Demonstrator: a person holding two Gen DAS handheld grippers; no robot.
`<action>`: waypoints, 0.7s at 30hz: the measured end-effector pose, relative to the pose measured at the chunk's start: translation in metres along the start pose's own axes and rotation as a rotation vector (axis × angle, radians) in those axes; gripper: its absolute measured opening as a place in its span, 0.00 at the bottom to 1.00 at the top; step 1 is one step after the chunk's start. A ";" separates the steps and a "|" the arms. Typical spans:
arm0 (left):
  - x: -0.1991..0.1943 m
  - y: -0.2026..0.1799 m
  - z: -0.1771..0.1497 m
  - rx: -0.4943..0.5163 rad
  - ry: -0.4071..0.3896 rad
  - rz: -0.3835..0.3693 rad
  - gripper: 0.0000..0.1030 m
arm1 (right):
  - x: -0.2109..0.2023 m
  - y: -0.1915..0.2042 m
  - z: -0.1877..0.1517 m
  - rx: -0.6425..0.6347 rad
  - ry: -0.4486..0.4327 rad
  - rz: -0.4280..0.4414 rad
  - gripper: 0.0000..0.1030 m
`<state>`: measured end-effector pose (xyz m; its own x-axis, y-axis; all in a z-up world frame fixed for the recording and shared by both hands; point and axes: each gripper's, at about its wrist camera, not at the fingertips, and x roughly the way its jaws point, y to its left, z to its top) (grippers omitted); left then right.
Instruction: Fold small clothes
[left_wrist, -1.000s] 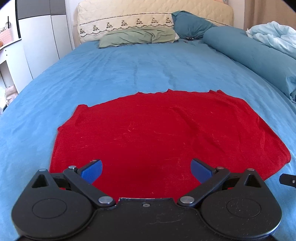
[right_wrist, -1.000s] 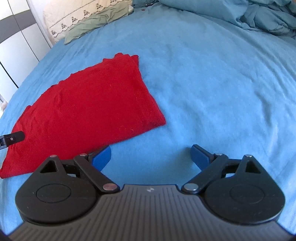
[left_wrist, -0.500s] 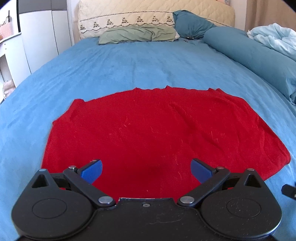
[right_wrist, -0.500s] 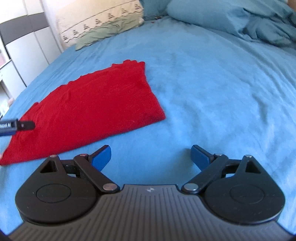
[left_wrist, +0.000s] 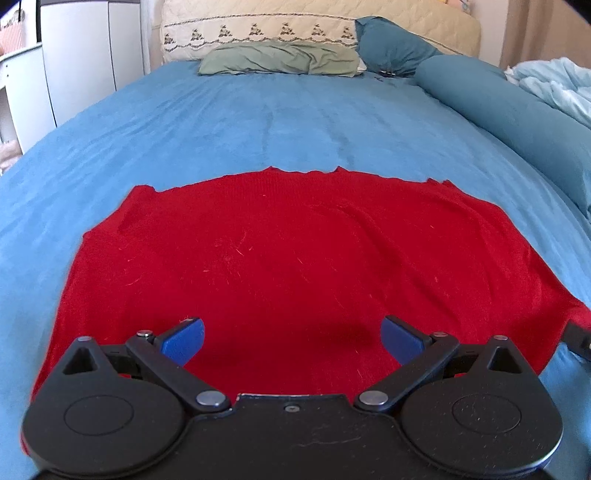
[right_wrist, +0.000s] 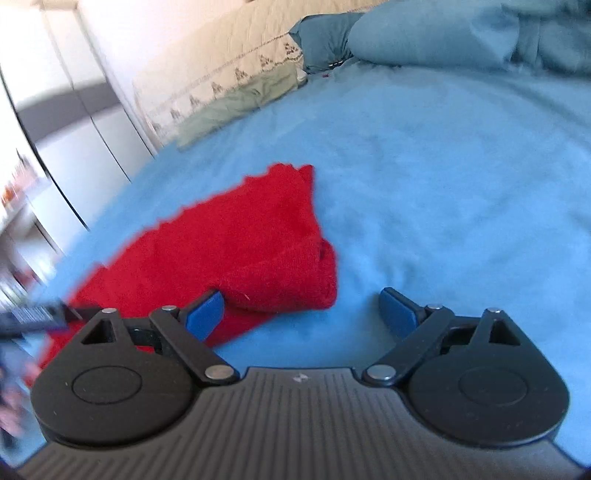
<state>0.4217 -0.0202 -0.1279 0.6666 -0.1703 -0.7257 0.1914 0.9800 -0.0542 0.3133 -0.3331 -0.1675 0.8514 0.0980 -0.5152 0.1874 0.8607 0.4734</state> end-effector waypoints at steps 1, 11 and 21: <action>0.003 0.002 0.001 -0.011 0.003 -0.002 1.00 | 0.001 -0.002 0.003 0.043 -0.004 0.027 1.00; 0.007 0.006 -0.003 -0.011 -0.002 -0.012 1.00 | -0.002 -0.004 0.003 0.132 0.017 0.072 1.00; 0.026 0.005 -0.002 0.047 0.054 0.042 1.00 | 0.030 0.046 0.025 -0.048 0.061 -0.168 0.25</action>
<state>0.4383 -0.0199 -0.1486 0.6347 -0.1222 -0.7630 0.1983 0.9801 0.0080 0.3594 -0.3034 -0.1434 0.7787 -0.0203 -0.6271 0.2998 0.8900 0.3434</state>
